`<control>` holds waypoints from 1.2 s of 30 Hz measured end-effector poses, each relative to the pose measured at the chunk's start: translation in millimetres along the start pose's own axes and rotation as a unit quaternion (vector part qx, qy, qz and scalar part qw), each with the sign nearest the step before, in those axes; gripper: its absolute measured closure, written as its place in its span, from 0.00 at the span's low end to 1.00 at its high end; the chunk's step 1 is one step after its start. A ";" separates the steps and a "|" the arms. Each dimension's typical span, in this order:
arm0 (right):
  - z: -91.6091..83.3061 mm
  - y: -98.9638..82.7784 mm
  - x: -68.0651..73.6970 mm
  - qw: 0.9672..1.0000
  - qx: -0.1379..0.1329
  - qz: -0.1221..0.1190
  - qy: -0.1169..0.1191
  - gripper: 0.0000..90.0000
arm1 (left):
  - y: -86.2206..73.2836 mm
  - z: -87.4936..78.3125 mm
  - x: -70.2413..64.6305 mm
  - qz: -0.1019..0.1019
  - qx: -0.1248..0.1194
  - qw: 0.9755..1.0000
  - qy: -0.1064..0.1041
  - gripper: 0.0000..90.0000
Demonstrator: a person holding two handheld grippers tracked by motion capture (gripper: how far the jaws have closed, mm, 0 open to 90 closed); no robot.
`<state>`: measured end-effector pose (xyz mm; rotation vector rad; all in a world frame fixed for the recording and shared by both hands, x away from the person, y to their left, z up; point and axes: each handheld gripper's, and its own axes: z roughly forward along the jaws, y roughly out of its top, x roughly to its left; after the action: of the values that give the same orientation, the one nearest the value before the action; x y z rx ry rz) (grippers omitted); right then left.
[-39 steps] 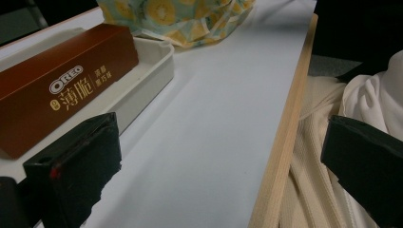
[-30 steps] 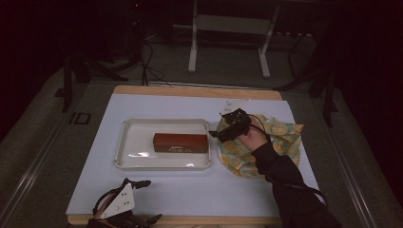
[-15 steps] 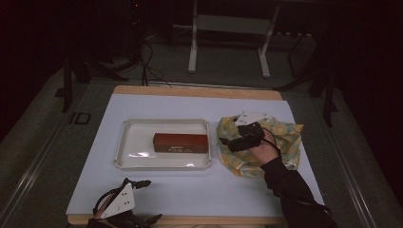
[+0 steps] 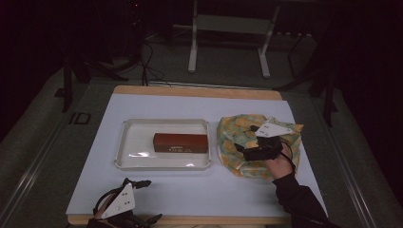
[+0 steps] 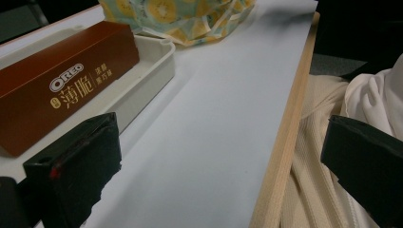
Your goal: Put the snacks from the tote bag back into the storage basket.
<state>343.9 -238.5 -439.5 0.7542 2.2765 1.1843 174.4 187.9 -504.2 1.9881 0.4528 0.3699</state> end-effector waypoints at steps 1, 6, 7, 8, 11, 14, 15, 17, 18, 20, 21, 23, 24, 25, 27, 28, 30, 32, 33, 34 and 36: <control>-3.3 -2.6 -0.7 1.000 -0.002 0.004 -0.004 0.12 | 0.0 0.0 0.0 0.000 0.001 1.000 0.000 0.00; -17.5 -16.2 -0.9 0.999 -0.017 0.019 -0.029 0.12 | 0.1 0.3 0.0 0.000 0.001 1.000 0.000 0.00; -19.3 -19.2 -0.1 0.999 -0.020 0.020 -0.034 0.12 | 0.1 0.3 0.0 0.000 0.001 1.000 0.000 0.00; -20.7 -22.1 0.5 0.999 -0.018 0.024 -0.031 0.12 | 0.2 0.3 -0.1 0.000 0.002 1.000 0.000 0.00; -24.6 -32.0 4.2 0.999 -0.017 0.026 -0.044 0.12 | 0.2 0.4 -0.2 0.000 0.002 1.000 0.000 0.00; -29.3 -41.4 6.0 0.998 -0.019 0.038 -0.046 0.12 | 0.2 0.4 -0.1 0.001 0.002 1.000 -0.001 0.00; -31.1 -44.3 6.8 0.998 -0.020 0.039 -0.046 0.12 | 0.2 0.4 -0.1 0.002 0.002 1.000 -0.001 0.00; -34.8 -50.1 9.1 0.997 -0.022 0.038 -0.061 0.12 | 0.2 0.3 -0.3 0.002 0.001 1.000 -0.002 0.00; -36.8 -52.7 10.1 0.997 -0.024 0.038 -0.063 0.12 | 0.3 0.3 -0.4 0.001 0.000 1.000 -0.002 0.00; -40.8 -57.7 11.5 0.996 -0.028 0.039 -0.075 0.12 | 0.4 0.3 -0.3 0.001 0.000 1.000 -0.002 0.00; -42.6 -60.0 11.6 0.996 -0.030 0.042 -0.077 0.12 | 0.4 0.4 -0.2 0.001 0.000 1.000 -0.002 0.00; -45.8 -64.0 11.4 0.995 -0.032 0.043 -0.089 0.12 | 0.5 0.6 -0.2 0.001 0.001 1.000 -0.002 0.00; -47.5 -66.0 11.0 0.994 -0.035 0.046 -0.091 0.12 | 0.5 0.7 -0.3 0.001 0.001 1.000 -0.002 0.00; -49.0 -68.2 10.3 0.994 -0.038 0.049 -0.089 0.12 | 0.5 0.7 -0.4 0.002 0.001 1.000 -0.002 0.00; -51.0 -72.9 10.7 0.994 -0.039 0.046 -0.094 0.12 | 0.5 0.7 -0.5 0.002 0.001 1.000 -0.002 0.00; -52.3 -75.4 11.3 0.993 -0.040 0.046 -0.098 0.12 | 0.6 0.7 -0.4 0.002 0.001 1.000 -0.003 0.00; -53.6 -80.2 12.7 0.993 -0.036 0.052 -0.099 0.12 | 0.5 0.9 -0.3 0.002 0.002 1.000 -0.003 0.00; -55.1 -85.4 15.2 0.992 -0.037 0.050 -0.107 0.12 | 0.6 1.0 -0.3 0.003 0.001 1.000 -0.003 0.00; -55.5 -87.5 16.1 0.992 -0.035 0.050 -0.110 0.12 | 0.6 0.8 -0.4 0.003 0.001 1.000 -0.003 0.00; -56.6 -89.8 16.6 0.992 -0.037 0.053 -0.113 0.12 | 0.6 0.7 -0.5 0.003 0.001 1.000 -0.003 0.00; -59.9 -94.6 16.0 0.991 -0.049 0.062 -0.111 0.12 | 0.7 0.6 -0.7 0.003 0.000 1.000 -0.004 0.00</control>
<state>270.8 -308.3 -490.1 0.9511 1.9998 1.1934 174.1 186.8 -503.9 1.9910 0.4415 0.3669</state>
